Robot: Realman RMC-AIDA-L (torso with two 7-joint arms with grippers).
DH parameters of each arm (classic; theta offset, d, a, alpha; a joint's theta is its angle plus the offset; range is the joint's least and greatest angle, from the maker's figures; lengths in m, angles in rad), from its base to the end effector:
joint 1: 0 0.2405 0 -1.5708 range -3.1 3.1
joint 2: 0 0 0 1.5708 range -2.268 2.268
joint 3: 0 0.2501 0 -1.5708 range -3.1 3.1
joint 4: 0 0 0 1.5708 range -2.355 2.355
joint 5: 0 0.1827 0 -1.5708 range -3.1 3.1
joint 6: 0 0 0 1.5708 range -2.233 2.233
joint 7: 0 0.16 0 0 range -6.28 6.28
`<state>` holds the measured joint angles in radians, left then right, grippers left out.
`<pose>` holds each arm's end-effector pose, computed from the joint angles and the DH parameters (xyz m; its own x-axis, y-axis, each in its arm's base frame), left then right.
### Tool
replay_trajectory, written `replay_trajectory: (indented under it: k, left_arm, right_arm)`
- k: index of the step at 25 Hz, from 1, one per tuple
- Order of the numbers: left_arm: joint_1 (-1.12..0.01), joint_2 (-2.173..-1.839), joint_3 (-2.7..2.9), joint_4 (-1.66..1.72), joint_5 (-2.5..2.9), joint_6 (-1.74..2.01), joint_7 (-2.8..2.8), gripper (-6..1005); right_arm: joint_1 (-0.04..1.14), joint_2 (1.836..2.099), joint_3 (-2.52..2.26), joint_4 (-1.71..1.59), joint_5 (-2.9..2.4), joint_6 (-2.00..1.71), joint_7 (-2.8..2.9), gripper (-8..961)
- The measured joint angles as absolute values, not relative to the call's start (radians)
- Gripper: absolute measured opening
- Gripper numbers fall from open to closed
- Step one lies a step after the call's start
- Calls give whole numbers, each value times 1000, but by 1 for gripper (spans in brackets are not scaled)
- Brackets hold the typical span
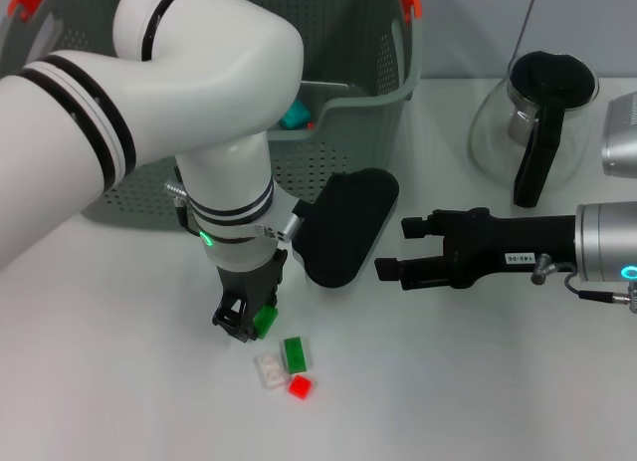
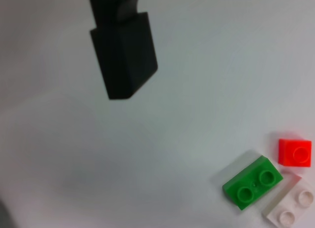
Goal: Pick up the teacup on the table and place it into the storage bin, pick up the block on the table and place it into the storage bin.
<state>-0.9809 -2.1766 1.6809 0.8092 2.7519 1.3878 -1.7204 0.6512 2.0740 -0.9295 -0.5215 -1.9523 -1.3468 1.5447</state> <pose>-0.1705 0.3374 -0.0987 0.6179 -0.4180 -0.6659 -0.3544 -0.9041 0.2387 0.2143 0.3310 -0.0564 0.7920 -0.4762 -0.3819 -0.5351 -0.8427 -0.0590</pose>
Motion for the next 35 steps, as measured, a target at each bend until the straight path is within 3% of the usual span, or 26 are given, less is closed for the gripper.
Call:
replay_trajectory:
  k: [9, 21, 24, 29, 32, 35]
  left_arm:
    - [-949, -2171, 1580, 909, 2762, 1479, -1761, 416]
    - [-866, -2160, 870, 1202, 2601, 1772, -1891, 451]
    - [-867, -2131, 726, 1230, 2502, 1805, -1951, 459]
    - [-870, -2032, 650, 1234, 2302, 1735, -2077, 474]
    - [-866, -2014, 654, 1229, 2284, 1603, -2119, 482]
    - [-860, -2018, 670, 1208, 2312, 1459, -2137, 491]
  right_arm:
    - [647, 2072, -929, -522, -1951, -1347, 1545, 917]
    - [637, 2061, -882, -527, -1951, -1353, 1545, 917]
    - [636, 2059, -876, -528, -1951, -1354, 1551, 917]
    - [640, 2053, -874, -528, -1951, -1366, 1561, 916]
    - [642, 2051, -873, -528, -1952, -1370, 1561, 916]
    - [642, 2051, -873, -528, -1954, -1370, 1561, 916]
